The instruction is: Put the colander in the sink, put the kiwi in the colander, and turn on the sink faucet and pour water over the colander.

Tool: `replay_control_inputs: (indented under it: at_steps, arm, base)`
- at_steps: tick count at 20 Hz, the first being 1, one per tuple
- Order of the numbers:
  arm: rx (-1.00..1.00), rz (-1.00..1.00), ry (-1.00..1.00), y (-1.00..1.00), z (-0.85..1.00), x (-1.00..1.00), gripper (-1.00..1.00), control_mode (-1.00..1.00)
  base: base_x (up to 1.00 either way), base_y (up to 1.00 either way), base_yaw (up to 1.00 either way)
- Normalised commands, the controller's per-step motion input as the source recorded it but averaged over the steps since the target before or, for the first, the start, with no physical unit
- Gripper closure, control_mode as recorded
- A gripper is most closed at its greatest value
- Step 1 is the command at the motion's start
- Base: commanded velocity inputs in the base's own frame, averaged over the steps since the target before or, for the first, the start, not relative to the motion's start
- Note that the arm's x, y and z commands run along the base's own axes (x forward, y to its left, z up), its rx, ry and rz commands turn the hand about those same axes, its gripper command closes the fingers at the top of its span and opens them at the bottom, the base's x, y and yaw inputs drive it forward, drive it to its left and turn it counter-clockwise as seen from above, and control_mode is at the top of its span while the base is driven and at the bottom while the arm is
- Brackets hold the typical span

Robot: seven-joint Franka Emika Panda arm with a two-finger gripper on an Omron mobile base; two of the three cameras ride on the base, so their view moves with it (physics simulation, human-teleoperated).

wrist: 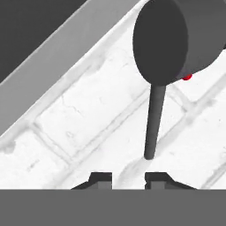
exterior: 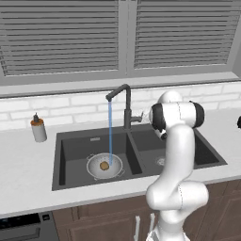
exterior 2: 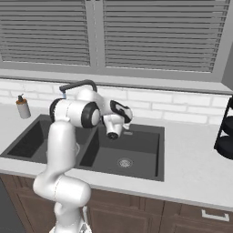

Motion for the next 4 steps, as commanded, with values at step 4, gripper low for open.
replay_control_inputs:
  at_steps: [4]
  arm:
    - [0.19,0.0,-0.17,-0.34,1.0,-0.78,1.0,-1.0]
  base:
    - [0.0,0.0,0.0]
